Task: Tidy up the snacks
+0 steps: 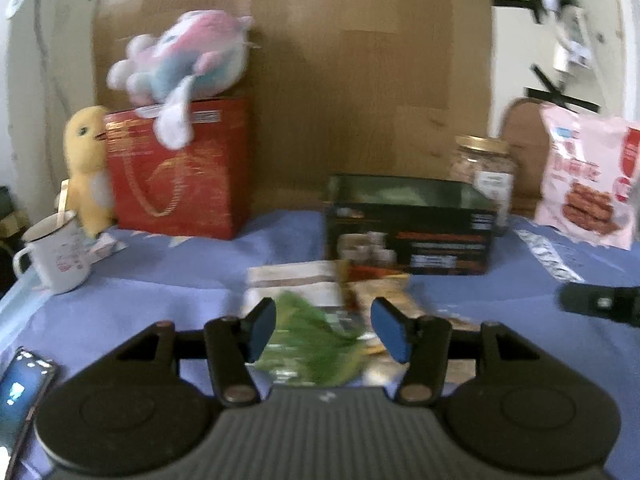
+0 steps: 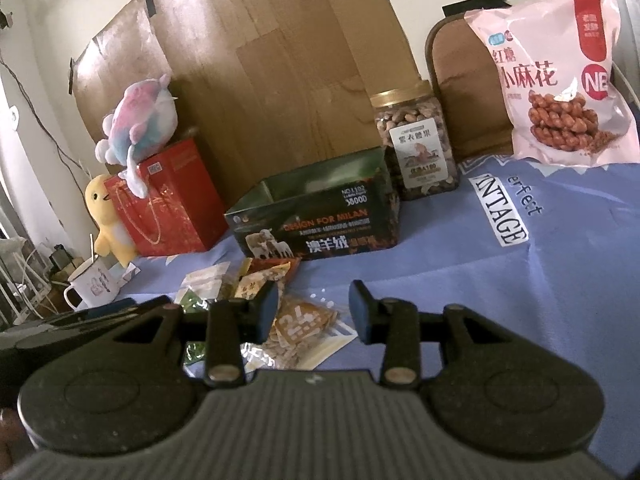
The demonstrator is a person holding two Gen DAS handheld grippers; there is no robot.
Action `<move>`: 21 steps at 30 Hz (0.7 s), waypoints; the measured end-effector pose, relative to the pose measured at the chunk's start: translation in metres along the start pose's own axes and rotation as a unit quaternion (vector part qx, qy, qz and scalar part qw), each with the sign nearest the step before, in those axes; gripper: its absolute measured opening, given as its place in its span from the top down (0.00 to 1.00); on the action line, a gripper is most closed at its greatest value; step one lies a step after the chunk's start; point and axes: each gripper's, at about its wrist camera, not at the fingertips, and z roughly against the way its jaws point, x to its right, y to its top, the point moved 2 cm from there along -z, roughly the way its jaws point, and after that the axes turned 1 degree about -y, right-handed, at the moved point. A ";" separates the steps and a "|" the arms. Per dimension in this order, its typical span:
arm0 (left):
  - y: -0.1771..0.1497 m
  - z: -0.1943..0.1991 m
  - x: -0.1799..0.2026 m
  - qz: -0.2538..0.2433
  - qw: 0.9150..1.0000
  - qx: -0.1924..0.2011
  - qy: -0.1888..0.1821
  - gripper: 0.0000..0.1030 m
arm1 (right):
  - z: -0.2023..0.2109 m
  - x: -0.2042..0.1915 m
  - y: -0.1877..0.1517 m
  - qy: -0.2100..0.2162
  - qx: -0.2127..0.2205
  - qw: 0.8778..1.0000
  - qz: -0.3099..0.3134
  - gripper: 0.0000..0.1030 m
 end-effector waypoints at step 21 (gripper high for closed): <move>-0.023 -0.028 -0.105 0.120 0.993 -0.013 0.016 0.49 | -0.104 -0.087 -0.014 0.065 -0.089 0.985 0.136 0.59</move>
